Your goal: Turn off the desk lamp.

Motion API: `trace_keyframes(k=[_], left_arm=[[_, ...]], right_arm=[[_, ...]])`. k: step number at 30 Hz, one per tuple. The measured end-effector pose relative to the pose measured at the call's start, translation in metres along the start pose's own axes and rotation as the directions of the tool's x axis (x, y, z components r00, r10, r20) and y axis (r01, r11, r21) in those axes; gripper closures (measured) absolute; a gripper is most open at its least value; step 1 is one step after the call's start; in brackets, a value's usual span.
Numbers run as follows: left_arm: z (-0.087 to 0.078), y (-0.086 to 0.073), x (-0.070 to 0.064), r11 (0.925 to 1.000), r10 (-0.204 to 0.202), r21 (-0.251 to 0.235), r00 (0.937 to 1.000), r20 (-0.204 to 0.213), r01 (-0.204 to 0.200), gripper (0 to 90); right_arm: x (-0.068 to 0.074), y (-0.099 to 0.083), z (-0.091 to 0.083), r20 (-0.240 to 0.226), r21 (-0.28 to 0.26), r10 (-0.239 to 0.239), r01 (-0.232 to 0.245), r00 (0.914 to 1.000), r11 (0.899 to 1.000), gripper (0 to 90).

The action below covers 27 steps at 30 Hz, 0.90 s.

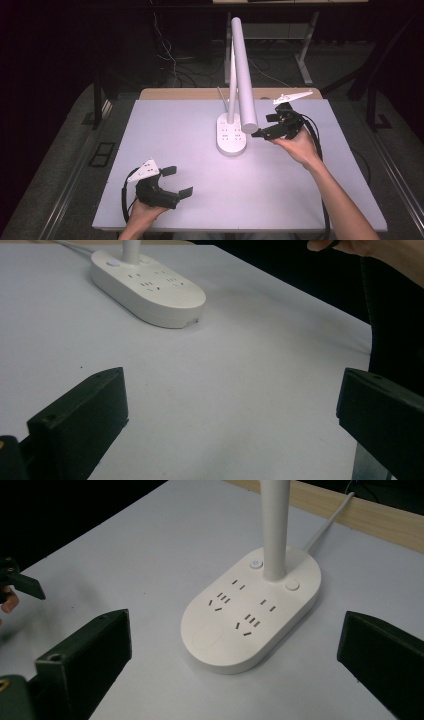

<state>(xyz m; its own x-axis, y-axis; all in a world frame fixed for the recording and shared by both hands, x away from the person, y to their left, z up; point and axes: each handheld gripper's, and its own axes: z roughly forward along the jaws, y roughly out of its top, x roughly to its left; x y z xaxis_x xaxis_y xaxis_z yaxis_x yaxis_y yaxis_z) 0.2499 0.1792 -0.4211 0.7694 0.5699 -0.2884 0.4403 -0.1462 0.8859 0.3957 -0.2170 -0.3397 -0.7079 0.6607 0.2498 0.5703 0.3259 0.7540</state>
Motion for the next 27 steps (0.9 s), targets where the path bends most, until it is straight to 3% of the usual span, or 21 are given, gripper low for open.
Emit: trace_keyframes(k=[12, 23, 24, 27], left_arm=[[-0.001, 0.0, 0.001, 1.0, -0.002, -0.005, 1.0, -0.002, 0.002, 0.0], [-0.001, 0.001, 0.002, 1.0, -0.004, -0.005, 1.0, 0.001, 0.004, 0.0], [-0.001, 0.001, 0.002, 1.0, -0.004, -0.006, 1.0, -0.001, 0.004, 0.0], [-0.002, 0.001, 0.003, 0.9999, -0.005, -0.012, 1.0, -0.005, 0.005, 0.0]], right_arm=[[-0.022, 0.007, 0.021, 0.011, 0.007, 0.038, -0.038, 0.9992, 0.999, 1.0], [-0.033, 0.018, 0.039, 0.004, 0.009, 0.058, -0.059, 0.9983, 0.998, 1.0], [-0.035, 0.02, 0.04, 0.0, 0.01, 0.053, -0.053, 0.9986, 0.999, 12.3], [-0.037, 0.021, 0.042, 0.001, -0.002, 0.055, -0.055, 0.9985, 0.998, 16.5]])
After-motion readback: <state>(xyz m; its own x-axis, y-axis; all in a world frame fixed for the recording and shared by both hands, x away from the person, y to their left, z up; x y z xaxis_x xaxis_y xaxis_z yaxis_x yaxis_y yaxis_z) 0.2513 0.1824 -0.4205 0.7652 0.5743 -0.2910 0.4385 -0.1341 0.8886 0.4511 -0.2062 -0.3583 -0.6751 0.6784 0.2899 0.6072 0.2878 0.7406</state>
